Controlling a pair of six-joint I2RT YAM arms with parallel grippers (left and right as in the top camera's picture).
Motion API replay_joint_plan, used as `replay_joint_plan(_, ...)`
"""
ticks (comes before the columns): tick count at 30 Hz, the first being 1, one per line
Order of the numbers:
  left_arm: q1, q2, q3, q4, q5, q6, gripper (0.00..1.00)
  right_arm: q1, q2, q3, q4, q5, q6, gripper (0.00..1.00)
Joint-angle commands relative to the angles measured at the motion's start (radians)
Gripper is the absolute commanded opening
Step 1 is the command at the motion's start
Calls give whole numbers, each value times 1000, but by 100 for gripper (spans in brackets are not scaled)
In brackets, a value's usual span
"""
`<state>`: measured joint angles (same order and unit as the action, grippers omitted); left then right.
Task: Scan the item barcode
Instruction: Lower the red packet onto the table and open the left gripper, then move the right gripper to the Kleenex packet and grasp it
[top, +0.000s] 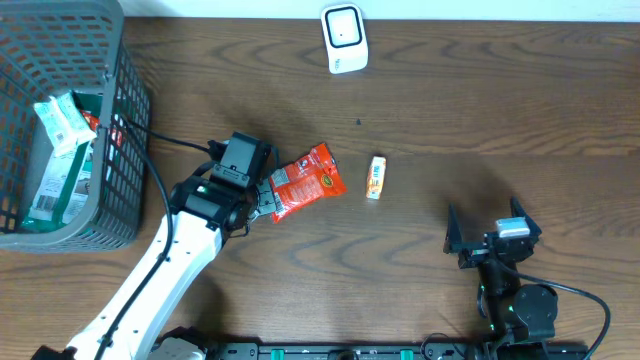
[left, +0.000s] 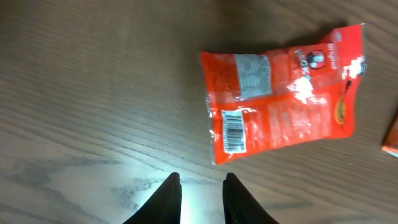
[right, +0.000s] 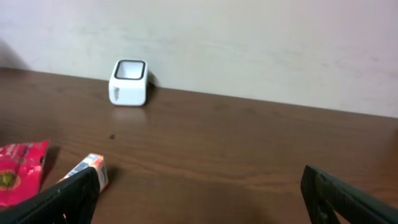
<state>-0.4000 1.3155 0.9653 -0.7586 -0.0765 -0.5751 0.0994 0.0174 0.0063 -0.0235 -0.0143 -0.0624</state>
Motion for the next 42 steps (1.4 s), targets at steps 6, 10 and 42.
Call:
replay_joint_plan(6,2,19,-17,83,-64,6,20,-2,-4,-1,-39,-8,-6,99)
replay_joint_plan(10,2,20,-17,78,-136,7,10,-1,-4,0,-45,-68,27,99)
replay_joint_plan(42,5,26,-56,87,-277,-5,11,0,1146,1417,-1127,-197,113,99)
